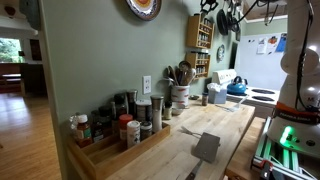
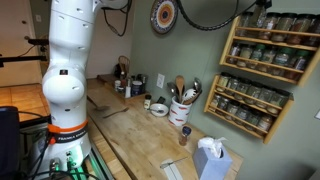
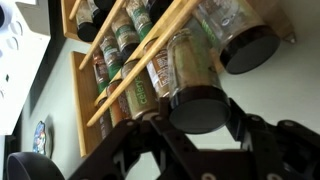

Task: Pick up the second spice bottle from the left on the top shelf of the top spice rack and put it on the table

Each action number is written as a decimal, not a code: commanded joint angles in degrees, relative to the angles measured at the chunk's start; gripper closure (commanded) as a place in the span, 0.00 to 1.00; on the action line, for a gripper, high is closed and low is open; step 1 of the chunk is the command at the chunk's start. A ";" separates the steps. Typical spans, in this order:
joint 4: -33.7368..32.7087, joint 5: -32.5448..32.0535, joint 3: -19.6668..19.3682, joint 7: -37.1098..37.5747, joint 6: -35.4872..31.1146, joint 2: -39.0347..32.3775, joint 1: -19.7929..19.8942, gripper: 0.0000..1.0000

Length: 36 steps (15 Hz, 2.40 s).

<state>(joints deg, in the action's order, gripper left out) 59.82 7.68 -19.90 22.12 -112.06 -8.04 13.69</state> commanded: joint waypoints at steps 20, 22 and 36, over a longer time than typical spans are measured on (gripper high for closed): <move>28.25 -0.80 3.25 -17.43 2.65 25.84 -0.92 0.69; 33.94 -1.43 4.54 -20.57 1.31 29.84 -1.01 0.69; 78.26 -13.10 10.94 -25.02 -24.62 47.70 0.66 0.69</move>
<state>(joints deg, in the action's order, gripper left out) 127.07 -2.88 -10.10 -5.32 -129.84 34.53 13.50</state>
